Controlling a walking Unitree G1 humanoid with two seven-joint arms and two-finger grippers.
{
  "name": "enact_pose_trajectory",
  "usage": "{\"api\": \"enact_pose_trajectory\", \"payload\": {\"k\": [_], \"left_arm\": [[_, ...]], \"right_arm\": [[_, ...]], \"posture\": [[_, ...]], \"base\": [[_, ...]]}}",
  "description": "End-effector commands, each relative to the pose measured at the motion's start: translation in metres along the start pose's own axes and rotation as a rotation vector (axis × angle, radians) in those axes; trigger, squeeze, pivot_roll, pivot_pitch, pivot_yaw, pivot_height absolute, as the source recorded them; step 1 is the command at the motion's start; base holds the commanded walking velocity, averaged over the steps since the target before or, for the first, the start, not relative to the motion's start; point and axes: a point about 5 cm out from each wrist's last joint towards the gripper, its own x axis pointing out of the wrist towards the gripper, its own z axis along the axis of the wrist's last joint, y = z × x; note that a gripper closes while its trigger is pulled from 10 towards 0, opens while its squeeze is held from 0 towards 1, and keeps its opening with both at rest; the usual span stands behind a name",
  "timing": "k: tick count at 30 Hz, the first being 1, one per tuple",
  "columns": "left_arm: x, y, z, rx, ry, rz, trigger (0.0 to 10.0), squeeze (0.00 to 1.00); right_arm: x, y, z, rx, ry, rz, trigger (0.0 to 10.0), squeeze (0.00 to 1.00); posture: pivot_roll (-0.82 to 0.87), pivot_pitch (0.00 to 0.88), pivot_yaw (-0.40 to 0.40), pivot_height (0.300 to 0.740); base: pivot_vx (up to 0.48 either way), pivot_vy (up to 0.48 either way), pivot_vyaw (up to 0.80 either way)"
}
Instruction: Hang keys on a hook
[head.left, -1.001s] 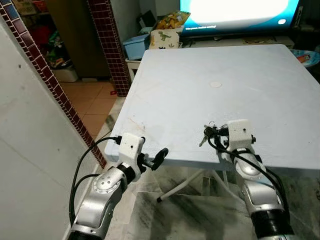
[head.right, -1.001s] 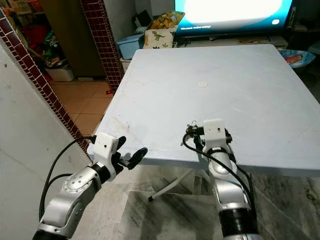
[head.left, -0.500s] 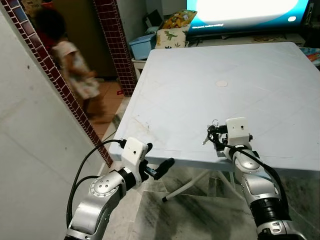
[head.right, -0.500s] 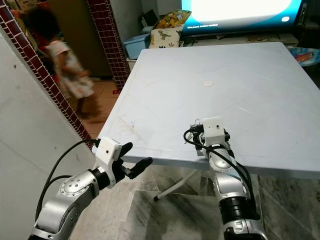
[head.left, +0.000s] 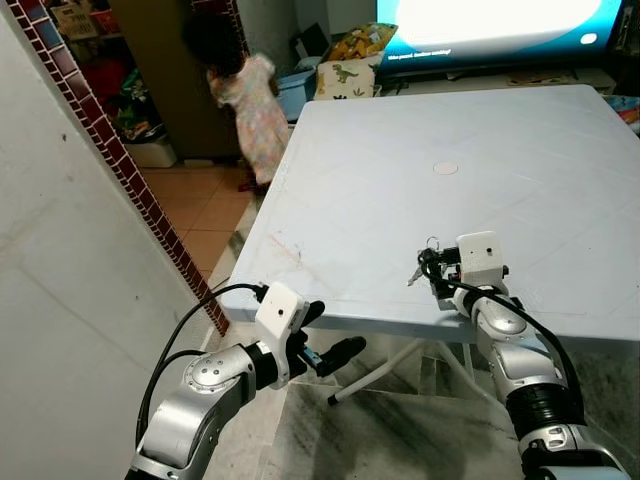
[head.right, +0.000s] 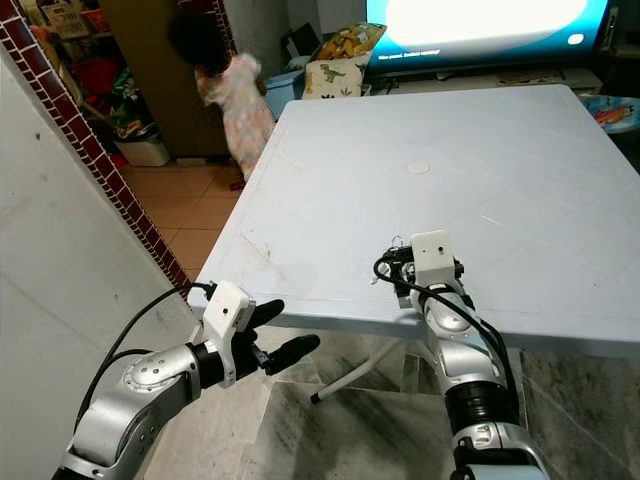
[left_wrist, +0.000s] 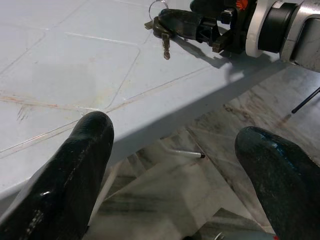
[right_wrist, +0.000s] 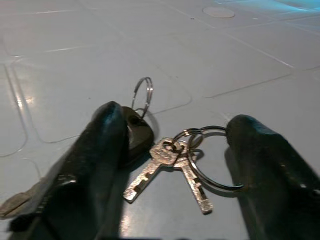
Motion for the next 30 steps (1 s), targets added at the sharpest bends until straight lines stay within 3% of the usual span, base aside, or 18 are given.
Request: {"api": "enact_pose_trajectory", "payload": {"k": [1,12,30], "left_arm": [[-0.003,0.003,0.003,0.018,0.001,0.017,10.0,0.0],[-0.001,0.002,0.004,0.017,0.009,0.003,10.0,0.0],[0.0,0.001,0.003,0.019,0.013,0.005,10.0,0.0]], "right_arm": [[-0.005,0.007,-0.027,0.007,0.12,0.026,0.0,0.0],[-0.01,0.016,-0.038,0.014,0.157,0.036,0.0,0.0],[-0.012,0.012,-0.037,0.054,0.179,-0.014,0.0,0.0]], "posture": [[0.01,0.0,0.177,0.74],[0.0,0.0,0.182,0.74],[0.0,0.002,0.184,0.74]], "base": [[0.0,0.0,0.0],[0.0,0.0,0.0],[0.0,0.0,0.0]]}}
